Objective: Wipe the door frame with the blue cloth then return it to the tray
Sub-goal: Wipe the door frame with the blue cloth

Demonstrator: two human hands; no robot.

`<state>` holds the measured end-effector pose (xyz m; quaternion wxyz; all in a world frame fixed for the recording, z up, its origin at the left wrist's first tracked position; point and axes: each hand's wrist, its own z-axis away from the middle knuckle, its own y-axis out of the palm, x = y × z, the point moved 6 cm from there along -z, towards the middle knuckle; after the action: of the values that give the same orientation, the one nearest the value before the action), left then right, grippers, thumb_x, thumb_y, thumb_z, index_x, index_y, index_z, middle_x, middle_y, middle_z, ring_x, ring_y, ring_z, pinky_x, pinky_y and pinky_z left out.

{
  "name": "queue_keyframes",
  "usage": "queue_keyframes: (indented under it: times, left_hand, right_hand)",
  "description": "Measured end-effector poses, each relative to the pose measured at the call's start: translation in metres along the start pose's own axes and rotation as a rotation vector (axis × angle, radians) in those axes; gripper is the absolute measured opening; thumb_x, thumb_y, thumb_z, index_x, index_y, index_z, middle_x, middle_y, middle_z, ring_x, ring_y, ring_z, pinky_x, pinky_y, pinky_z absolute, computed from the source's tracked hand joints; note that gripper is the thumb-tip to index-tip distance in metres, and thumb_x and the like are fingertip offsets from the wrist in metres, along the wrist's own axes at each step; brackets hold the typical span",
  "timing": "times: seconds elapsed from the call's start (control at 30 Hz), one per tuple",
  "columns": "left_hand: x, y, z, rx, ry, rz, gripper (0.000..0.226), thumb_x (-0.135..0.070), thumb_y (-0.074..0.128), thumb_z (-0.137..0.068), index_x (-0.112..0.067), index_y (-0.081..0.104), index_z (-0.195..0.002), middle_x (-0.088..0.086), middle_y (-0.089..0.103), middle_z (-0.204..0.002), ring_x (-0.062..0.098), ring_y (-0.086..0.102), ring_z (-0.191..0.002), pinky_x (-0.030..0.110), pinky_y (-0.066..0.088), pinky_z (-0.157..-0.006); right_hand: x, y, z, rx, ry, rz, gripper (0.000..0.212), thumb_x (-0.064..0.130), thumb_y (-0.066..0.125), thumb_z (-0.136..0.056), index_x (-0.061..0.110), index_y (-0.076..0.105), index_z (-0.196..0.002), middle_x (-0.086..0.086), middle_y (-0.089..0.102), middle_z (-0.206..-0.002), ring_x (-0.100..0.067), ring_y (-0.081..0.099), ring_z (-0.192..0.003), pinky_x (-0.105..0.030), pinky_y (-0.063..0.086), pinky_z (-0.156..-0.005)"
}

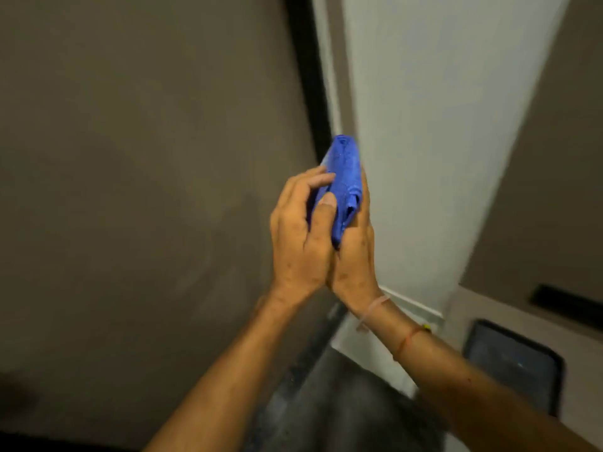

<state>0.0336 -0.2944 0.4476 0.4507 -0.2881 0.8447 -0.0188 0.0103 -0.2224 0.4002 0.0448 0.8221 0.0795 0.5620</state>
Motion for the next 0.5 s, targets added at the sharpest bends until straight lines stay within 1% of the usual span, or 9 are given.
queue_keyframes:
  times: [0.07, 0.13, 0.17, 0.2, 0.27, 0.3, 0.37, 0.4, 0.5]
  left_hand:
    - [-0.045, -0.09, -0.006, -0.087, 0.126, -0.091, 0.041, -0.023, 0.04, -0.084, 0.001, 0.061, -0.109, 0.006, 0.059, -0.118, 0.02, 0.057, -0.116, 0.034, 0.045, -0.1]
    - [-0.091, -0.154, -0.012, -0.16, 0.247, -0.126, 0.043, -0.024, 0.037, -0.085, 0.002, 0.061, -0.111, 0.011, 0.059, -0.123, 0.02, 0.055, -0.119, 0.038, 0.043, -0.102]
    - [-0.116, -0.2, -0.013, -0.209, 0.31, -0.177, 0.044, -0.024, 0.036, -0.086, 0.002, 0.061, -0.111, 0.013, 0.059, -0.125, 0.02, 0.054, -0.12, 0.04, 0.043, -0.102]
    - [-0.133, -0.233, -0.011, -0.261, 0.346, -0.231, 0.045, -0.024, 0.035, -0.086, 0.001, 0.061, -0.112, 0.015, 0.059, -0.127, 0.02, 0.054, -0.121, 0.042, 0.043, -0.102]
    - [-0.172, -0.302, -0.001, -0.35, 0.448, -0.372, 0.044, -0.024, 0.035, -0.087, -0.002, 0.061, -0.115, 0.014, 0.057, -0.13, 0.019, 0.053, -0.122, 0.044, 0.043, -0.1]
    - [-0.186, -0.327, 0.008, -0.39, 0.492, -0.436, 0.043, -0.023, 0.036, -0.086, -0.003, 0.061, -0.116, 0.013, 0.057, -0.131, 0.018, 0.052, -0.122, 0.044, 0.043, -0.1]
    - [-0.214, -0.386, 0.028, -0.473, 0.567, -0.569, 0.042, -0.021, 0.038, -0.086, -0.005, 0.06, -0.118, 0.012, 0.056, -0.132, 0.018, 0.052, -0.123, 0.043, 0.044, -0.099]
    - [-0.225, -0.413, 0.036, -0.515, 0.588, -0.622, 0.041, -0.02, 0.039, -0.085, -0.006, 0.059, -0.118, 0.011, 0.056, -0.132, 0.019, 0.051, -0.124, 0.043, 0.044, -0.099]
    - [-0.245, -0.478, 0.055, -0.614, 0.613, -0.775, 0.041, -0.02, 0.039, -0.085, -0.008, 0.057, -0.121, 0.008, 0.054, -0.133, 0.019, 0.049, -0.126, 0.042, 0.042, -0.102]
  right_hand:
    - [0.069, 0.074, 0.01, 0.082, -0.078, -0.173, 0.068, 0.027, 0.043, -0.085, 0.0, 0.025, -0.144, -0.017, 0.042, -0.145, -0.005, 0.054, -0.117, -0.015, 0.043, -0.097]
    - [0.122, 0.125, 0.023, 0.161, -0.2, -0.244, 0.065, 0.022, 0.04, -0.087, -0.006, 0.022, -0.143, -0.023, 0.035, -0.148, -0.001, 0.049, -0.121, -0.011, 0.04, -0.099]
    - [0.16, 0.161, 0.036, 0.195, -0.292, -0.321, 0.065, 0.022, 0.042, -0.089, -0.011, 0.021, -0.141, -0.025, 0.033, -0.148, 0.0, 0.046, -0.123, -0.009, 0.037, -0.101]
    - [0.19, 0.183, 0.047, 0.198, -0.415, -0.308, 0.067, 0.025, 0.043, -0.089, -0.014, 0.02, -0.139, -0.023, 0.032, -0.148, -0.001, 0.043, -0.126, -0.009, 0.034, -0.103]
    - [0.242, 0.23, 0.075, 0.158, -0.629, -0.274, 0.068, 0.023, 0.044, -0.088, -0.011, 0.014, -0.139, -0.011, 0.027, -0.147, -0.001, 0.032, -0.135, -0.013, 0.026, -0.111]
    - [0.259, 0.245, 0.087, 0.125, -0.713, -0.235, 0.068, 0.016, 0.046, -0.089, -0.01, 0.009, -0.139, -0.004, 0.021, -0.147, 0.001, 0.024, -0.138, -0.015, 0.022, -0.114]
    - [0.29, 0.282, 0.112, 0.073, -0.876, -0.207, 0.072, -0.001, 0.053, -0.085, -0.011, 0.006, -0.139, 0.001, 0.014, -0.146, 0.006, 0.014, -0.141, -0.014, 0.017, -0.115]
    - [0.301, 0.301, 0.121, 0.092, -0.926, -0.206, 0.075, -0.005, 0.054, -0.083, -0.008, 0.005, -0.14, -0.001, 0.013, -0.146, 0.003, 0.014, -0.142, -0.016, 0.017, -0.116]
    - [0.33, 0.347, 0.143, 0.246, -0.969, -0.237, 0.068, 0.003, 0.048, -0.086, 0.007, 0.009, -0.143, -0.015, 0.015, -0.147, -0.024, 0.021, -0.142, -0.032, 0.022, -0.119]
